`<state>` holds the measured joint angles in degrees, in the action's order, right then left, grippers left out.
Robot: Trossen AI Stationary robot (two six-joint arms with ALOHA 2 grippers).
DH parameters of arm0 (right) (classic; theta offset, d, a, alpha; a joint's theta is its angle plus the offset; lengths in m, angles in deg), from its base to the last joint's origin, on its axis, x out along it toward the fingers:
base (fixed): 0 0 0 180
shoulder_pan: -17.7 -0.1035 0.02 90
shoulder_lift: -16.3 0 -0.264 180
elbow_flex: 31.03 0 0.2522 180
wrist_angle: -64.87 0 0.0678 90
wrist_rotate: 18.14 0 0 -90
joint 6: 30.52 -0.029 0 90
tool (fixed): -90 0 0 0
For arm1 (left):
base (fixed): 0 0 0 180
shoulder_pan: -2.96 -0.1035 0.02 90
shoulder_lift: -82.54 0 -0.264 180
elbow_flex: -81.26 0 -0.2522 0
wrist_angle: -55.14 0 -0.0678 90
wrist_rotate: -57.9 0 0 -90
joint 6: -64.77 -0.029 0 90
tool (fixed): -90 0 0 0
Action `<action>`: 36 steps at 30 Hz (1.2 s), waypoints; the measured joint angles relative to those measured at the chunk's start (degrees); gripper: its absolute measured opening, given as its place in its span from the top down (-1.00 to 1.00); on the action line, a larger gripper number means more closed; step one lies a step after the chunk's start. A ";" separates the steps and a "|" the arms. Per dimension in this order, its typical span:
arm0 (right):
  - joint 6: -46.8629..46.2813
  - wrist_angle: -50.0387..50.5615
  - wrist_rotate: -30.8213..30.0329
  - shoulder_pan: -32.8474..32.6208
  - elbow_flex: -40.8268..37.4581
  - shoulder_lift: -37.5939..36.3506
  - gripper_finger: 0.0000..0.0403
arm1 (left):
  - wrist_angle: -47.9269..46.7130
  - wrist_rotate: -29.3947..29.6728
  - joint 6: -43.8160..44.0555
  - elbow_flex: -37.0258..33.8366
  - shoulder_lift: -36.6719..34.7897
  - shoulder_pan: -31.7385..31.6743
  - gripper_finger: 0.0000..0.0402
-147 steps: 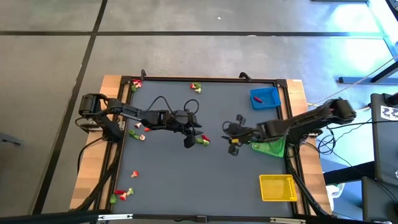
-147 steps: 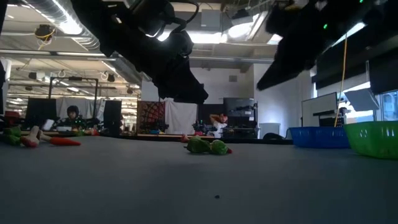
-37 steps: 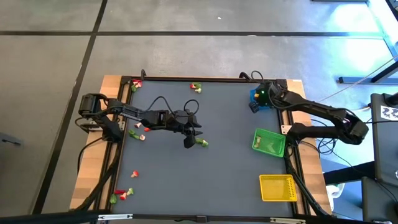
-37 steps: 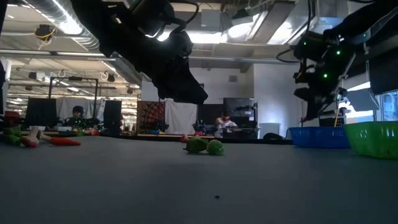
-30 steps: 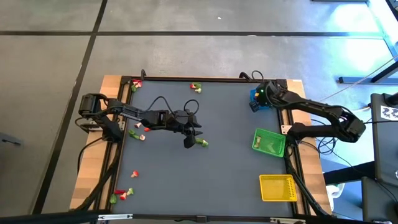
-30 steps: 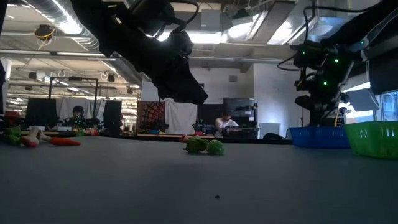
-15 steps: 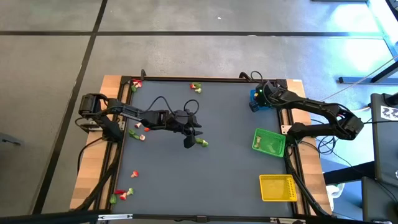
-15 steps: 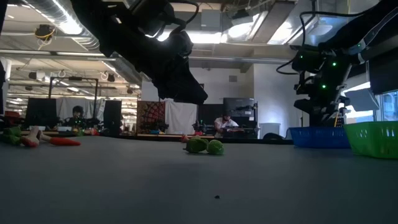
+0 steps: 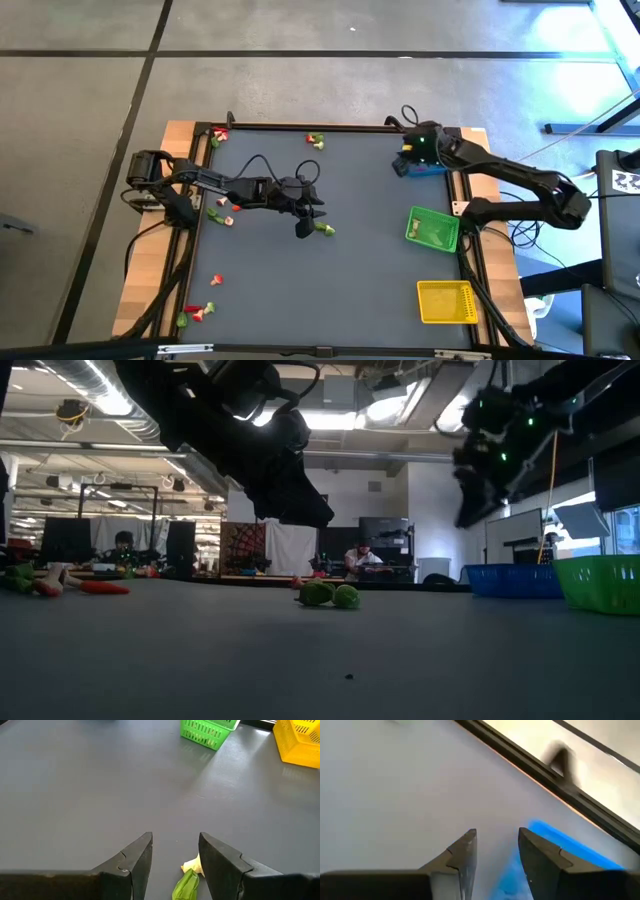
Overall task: Sort produce into baskets
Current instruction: Put the green mushroom into the green basket
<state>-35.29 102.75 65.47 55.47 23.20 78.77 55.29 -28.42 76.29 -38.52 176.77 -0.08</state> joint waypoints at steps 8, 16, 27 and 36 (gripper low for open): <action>-0.81 -8.23 7.54 -13.78 0.15 0.07 0.30 | -0.02 0.00 0.32 0.00 0.01 0.04 0.22; -0.84 -14.78 7.45 -25.81 0.15 2.89 0.31 | -0.02 -0.02 0.35 0.00 0.01 0.05 0.22; -0.90 -24.00 7.33 -35.86 0.15 13.11 0.31 | -0.02 -0.02 0.17 0.00 0.01 0.05 0.22; -0.91 -35.93 7.23 -39.59 0.13 23.50 0.31 | -0.02 -0.02 0.09 0.00 0.01 0.05 0.22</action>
<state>-36.20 66.83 72.70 15.88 23.33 102.27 55.27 -28.44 76.38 -38.52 176.78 -0.03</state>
